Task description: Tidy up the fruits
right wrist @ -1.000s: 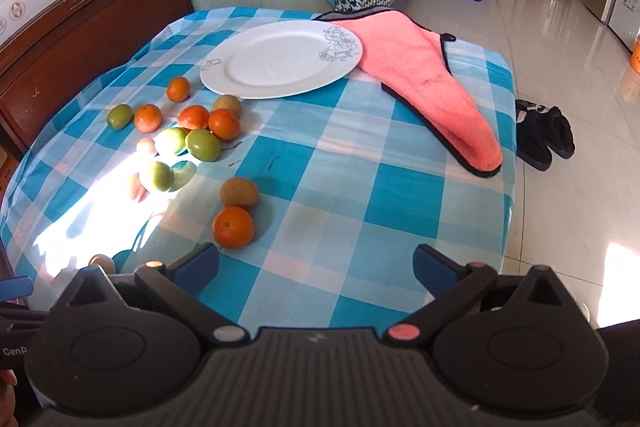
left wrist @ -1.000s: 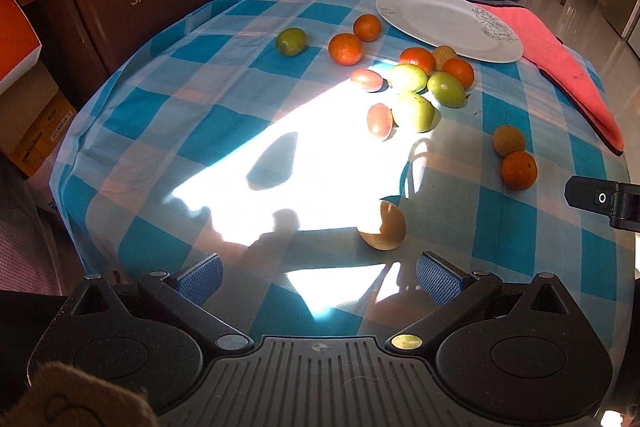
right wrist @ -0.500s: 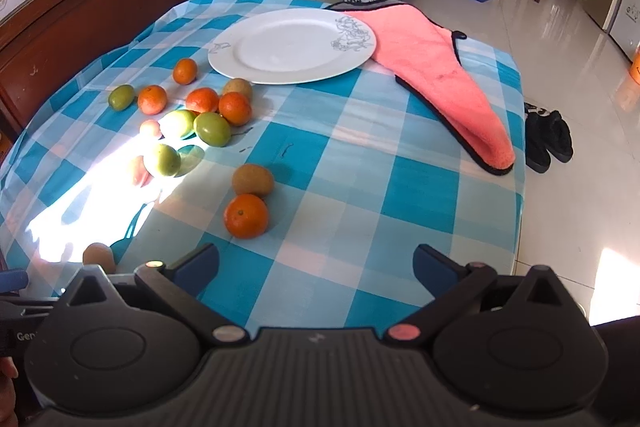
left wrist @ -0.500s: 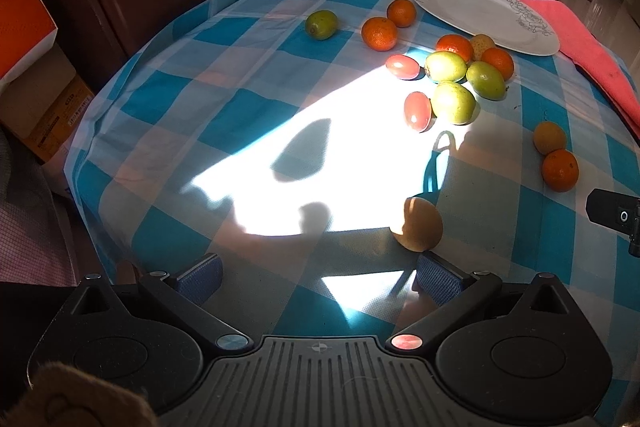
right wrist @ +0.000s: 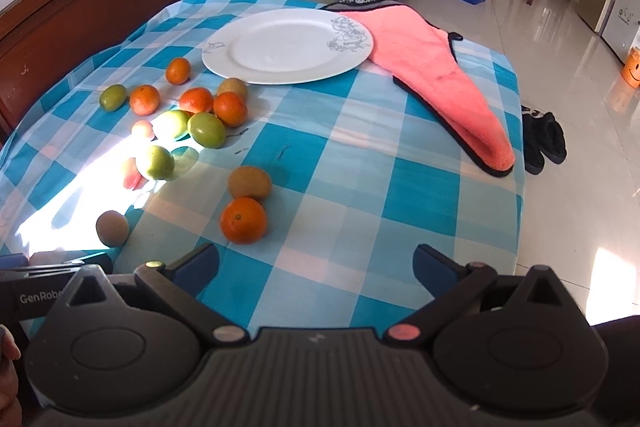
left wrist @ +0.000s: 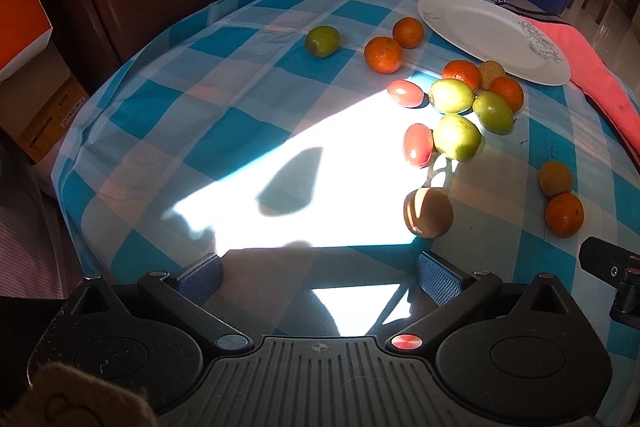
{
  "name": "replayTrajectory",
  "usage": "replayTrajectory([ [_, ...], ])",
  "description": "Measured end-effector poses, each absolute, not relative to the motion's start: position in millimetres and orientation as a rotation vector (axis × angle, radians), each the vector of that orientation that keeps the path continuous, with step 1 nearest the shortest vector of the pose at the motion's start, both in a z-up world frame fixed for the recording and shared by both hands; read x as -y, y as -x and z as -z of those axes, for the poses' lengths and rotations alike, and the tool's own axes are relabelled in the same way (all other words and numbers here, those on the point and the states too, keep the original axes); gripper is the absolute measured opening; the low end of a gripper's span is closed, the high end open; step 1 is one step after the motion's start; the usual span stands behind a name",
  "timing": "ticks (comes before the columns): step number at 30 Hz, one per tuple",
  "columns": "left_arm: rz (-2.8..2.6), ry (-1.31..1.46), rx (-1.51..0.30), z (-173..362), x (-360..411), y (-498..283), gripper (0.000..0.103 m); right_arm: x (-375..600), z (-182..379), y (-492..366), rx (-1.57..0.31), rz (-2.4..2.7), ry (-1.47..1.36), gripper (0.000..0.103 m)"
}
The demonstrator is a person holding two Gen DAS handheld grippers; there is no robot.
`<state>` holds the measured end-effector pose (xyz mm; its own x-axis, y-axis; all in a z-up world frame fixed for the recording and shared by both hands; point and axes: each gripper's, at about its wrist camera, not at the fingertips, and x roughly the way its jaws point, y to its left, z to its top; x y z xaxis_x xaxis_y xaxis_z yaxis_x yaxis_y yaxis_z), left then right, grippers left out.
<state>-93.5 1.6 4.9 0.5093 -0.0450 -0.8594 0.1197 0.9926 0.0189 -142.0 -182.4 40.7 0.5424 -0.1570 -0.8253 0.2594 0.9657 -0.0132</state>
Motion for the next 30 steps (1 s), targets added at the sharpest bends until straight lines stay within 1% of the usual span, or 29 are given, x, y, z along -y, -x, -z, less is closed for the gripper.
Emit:
replayTrajectory([
  [12,0.111,-0.027,-1.065,-13,6,86,0.103,175,-39,137,-0.991,0.248,-0.078,0.102],
  [30,0.099,-0.110,-0.997,-24,14,93,0.103,177,-38,134,-1.003,0.269,-0.086,0.102],
])
